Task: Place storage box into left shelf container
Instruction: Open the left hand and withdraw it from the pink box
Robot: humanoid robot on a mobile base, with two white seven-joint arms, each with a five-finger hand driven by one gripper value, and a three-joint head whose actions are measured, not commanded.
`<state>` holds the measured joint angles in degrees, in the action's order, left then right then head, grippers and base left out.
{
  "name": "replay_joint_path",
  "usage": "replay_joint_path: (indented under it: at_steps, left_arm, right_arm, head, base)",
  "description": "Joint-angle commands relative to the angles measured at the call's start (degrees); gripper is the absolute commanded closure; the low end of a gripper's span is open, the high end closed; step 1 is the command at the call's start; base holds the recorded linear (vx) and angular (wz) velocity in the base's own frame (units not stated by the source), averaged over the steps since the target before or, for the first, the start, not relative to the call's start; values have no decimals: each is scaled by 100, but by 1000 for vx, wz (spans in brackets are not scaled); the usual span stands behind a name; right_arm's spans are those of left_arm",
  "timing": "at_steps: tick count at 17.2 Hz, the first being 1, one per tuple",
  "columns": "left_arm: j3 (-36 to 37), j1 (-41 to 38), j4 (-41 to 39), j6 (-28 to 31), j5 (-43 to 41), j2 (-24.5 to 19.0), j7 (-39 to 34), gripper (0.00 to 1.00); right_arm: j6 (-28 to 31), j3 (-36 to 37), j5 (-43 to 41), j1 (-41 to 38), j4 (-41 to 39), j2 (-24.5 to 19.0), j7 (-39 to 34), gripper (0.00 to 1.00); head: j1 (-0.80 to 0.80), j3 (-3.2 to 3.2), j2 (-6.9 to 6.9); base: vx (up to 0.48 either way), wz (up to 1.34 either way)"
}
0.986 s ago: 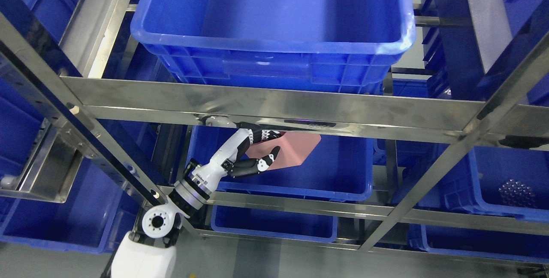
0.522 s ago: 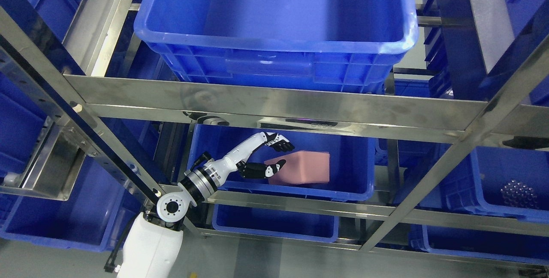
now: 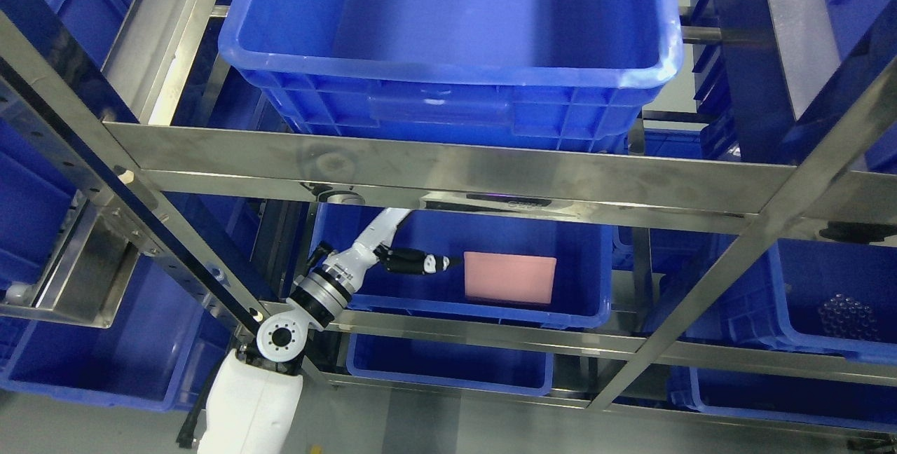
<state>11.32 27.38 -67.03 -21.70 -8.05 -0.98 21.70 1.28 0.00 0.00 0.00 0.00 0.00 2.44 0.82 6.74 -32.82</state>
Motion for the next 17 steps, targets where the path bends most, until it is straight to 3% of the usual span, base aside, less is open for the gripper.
replay_joint_path:
  at_steps: [1, 3, 7, 17]
  left_arm:
    - [124, -1187, -2012, 148, 1069, -2, -1427, 1]
    - [204, -1760, -2463, 70, 1069, -2, -1704, 1]
    - [19, -2420, -2455, -195, 1069, -2, -1713, 1]
    - [-183, -2623, -2455, 139, 1069, -2, -1748, 1]
  right_arm:
    - [-4, 26, 9, -53, -100, 100, 2, 0]
    - [-4, 26, 9, -53, -100, 100, 2, 0]
    - [-4, 26, 9, -53, -100, 100, 2, 0]
    - [-4, 26, 9, -53, -100, 100, 2, 0]
  head:
    - [0, 0, 0]
    - [0, 0, 0]
    - [0, 0, 0]
    - [0, 0, 0]
  base:
    - [0, 0]
    - [0, 0]
    - [0, 0]
    - [0, 0]
